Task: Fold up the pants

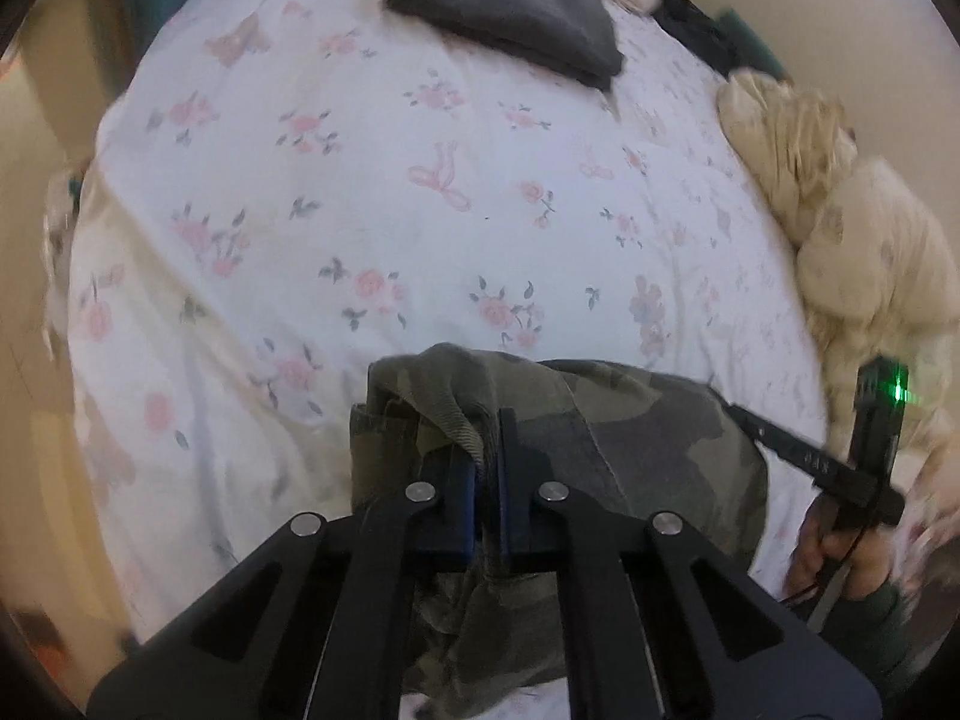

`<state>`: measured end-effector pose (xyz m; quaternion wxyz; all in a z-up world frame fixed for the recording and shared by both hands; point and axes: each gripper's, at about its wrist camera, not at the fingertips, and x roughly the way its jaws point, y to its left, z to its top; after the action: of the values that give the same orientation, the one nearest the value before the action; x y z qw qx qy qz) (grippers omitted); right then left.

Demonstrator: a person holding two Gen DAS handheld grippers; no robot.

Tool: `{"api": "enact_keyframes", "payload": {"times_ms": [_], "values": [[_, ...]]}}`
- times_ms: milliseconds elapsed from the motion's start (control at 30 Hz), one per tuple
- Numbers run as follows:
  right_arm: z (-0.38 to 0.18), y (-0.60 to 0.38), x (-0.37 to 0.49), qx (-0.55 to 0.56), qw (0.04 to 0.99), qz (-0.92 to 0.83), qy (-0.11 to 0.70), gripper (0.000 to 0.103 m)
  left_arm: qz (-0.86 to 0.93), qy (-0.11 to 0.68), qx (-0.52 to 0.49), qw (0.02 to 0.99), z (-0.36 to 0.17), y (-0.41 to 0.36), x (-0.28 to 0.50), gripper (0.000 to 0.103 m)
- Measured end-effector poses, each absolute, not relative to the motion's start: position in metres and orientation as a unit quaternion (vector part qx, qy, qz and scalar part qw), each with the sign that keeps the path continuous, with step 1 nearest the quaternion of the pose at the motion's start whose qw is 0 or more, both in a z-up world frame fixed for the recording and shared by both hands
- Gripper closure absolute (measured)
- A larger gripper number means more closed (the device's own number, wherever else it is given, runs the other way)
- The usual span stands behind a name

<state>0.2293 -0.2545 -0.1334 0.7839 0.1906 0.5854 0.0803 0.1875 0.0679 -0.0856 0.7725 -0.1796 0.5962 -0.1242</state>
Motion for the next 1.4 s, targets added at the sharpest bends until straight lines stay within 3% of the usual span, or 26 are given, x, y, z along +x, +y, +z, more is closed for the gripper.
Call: {"api": "enact_keyframes", "payload": {"times_ms": [100, 167, 200, 233, 267, 333, 367, 400, 567, 600, 633, 667, 700, 733, 1000, 1167, 1267, 1333, 1400], "values": [[-0.116, -0.263, 0.229, 0.2, 0.792, 0.091, 0.569, 0.099, -0.116, 0.607, -0.205, 0.759, -0.088, 0.075, 0.193, 0.09], [-0.106, -0.271, 0.23, 0.203, 0.803, 0.085, 0.554, 0.093, -0.103, 0.608, -0.206, 0.76, -0.087, 0.076, 0.196, 0.072], [-0.101, -0.274, 0.231, 0.214, 0.806, 0.088, 0.544, 0.093, -0.093, 0.605, -0.207, 0.763, -0.087, 0.078, 0.197, 0.056], [-0.097, -0.275, 0.233, 0.225, 0.807, 0.096, 0.538, 0.093, -0.083, 0.602, -0.208, 0.767, -0.087, 0.079, 0.198, 0.047], [-0.095, -0.277, 0.237, 0.244, 0.803, 0.11, 0.532, 0.09, -0.078, 0.6, -0.21, 0.768, -0.088, 0.08, 0.2, 0.045], [-0.097, -0.274, 0.244, 0.25, 0.797, 0.114, 0.538, 0.07, -0.086, 0.608, -0.215, 0.759, -0.095, 0.079, 0.206, 0.045], [-0.104, -0.273, 0.251, 0.258, 0.789, 0.115, 0.546, 0.056, -0.088, 0.611, -0.214, 0.757, -0.098, 0.078, 0.208, 0.045], [-0.109, -0.271, 0.255, 0.26, 0.784, 0.115, 0.552, 0.052, -0.086, 0.611, -0.208, 0.759, -0.101, 0.077, 0.21, 0.047], [-0.142, -0.257, 0.266, 0.232, 0.759, 0.116, 0.597, 0.054, -0.09, 0.619, -0.204, 0.754, -0.112, 0.076, 0.218, 0.061], [-0.144, -0.252, 0.266, 0.218, 0.762, 0.116, 0.599, 0.054, -0.092, 0.619, -0.201, 0.753, -0.114, 0.075, 0.218, 0.067], [-0.145, -0.246, 0.266, 0.2, 0.765, 0.116, 0.601, 0.056, -0.097, 0.621, -0.197, 0.752, -0.115, 0.073, 0.219, 0.08], [-0.146, -0.24, 0.265, 0.183, 0.766, 0.118, 0.604, 0.071, -0.102, 0.621, -0.194, 0.753, -0.115, 0.071, 0.219, 0.087], [-0.145, -0.236, 0.263, 0.171, 0.768, 0.124, 0.605, 0.096, -0.105, 0.619, -0.186, 0.756, -0.113, 0.069, 0.218, 0.094], [-0.144, -0.234, 0.263, 0.165, 0.77, 0.126, 0.604, 0.098, -0.11, 0.616, -0.177, 0.76, -0.109, 0.066, 0.217, 0.096], [-0.091, -0.244, 0.232, 0.159, 0.832, 0.101, 0.521, 0.102, -0.123, 0.584, -0.191, 0.779, -0.084, 0.08, 0.203, 0.098], [-0.14, -0.213, 0.248, 0.087, 0.815, 0.081, 0.566, 0.101, -0.082, 0.608, -0.16, 0.774, -0.114, 0.074, 0.214, 0.097], [-0.124, -0.221, 0.247, 0.092, 0.835, 0.064, 0.539, 0.1, -0.047, 0.588, -0.118, 0.799, -0.097, 0.07, 0.215, 0.089], [-0.109, -0.231, 0.24, 0.076, 0.85, 0.045, 0.519, 0.1, -0.021, 0.579, -0.094, 0.81, -0.088, 0.073, 0.21, 0.073], [-0.098, -0.242, 0.232, 0.083, 0.856, 0.044, 0.509, 0.1, -0.017, 0.577, -0.122, 0.808, -0.082, 0.086, 0.202, 0.071]]}}
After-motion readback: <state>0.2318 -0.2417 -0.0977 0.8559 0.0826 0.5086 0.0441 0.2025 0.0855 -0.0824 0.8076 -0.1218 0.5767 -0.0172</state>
